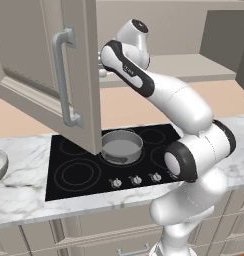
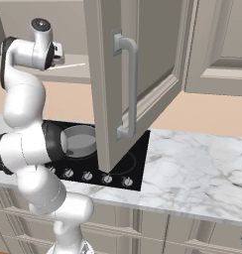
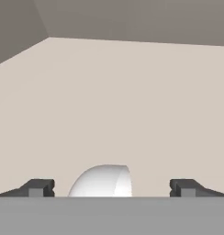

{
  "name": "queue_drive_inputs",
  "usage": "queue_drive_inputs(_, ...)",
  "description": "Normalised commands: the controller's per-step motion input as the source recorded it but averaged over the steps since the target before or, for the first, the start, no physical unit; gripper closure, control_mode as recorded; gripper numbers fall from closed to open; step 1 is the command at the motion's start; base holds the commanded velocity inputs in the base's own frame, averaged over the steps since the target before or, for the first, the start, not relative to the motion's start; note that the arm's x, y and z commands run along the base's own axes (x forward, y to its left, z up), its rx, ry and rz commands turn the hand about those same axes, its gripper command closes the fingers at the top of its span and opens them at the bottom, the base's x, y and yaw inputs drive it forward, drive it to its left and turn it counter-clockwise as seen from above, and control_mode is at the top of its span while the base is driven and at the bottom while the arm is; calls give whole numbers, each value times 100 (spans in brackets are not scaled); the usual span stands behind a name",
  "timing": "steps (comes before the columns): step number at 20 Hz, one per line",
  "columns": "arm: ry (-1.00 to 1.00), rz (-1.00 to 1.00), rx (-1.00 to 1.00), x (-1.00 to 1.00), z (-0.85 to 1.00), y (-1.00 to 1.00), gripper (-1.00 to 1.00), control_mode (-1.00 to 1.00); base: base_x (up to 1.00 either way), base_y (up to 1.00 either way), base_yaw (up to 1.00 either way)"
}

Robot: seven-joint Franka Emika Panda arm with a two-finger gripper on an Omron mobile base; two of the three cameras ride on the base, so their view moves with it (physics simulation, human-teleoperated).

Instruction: Open the cabinet and move the ladle to the pot. Then close the cabinet.

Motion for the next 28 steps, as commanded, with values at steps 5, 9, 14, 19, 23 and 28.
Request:
queue_drive_inputs(5, 0, 0, 0, 0, -21, 3, -100, -100, 0, 0, 0)
queue_drive_inputs(9, 0, 0, 0, 1, -21, 15, 100, -100, 0, 0, 0)
queue_drive_inputs(14, 0, 0, 0, 0, -12, 13, 100, -100, 0, 0, 0)
queue_drive_inputs(19, 0, 0, 0, -11, 0, 18, 100, -100, 0, 0, 0)
queue_drive_inputs(23, 0, -1, 0, -64, 0, 14, 100, -100, 0, 0, 0)
queue_drive_inputs(28, -4, -4, 0, -96, 4, 4, 100, -100, 0, 0, 0)
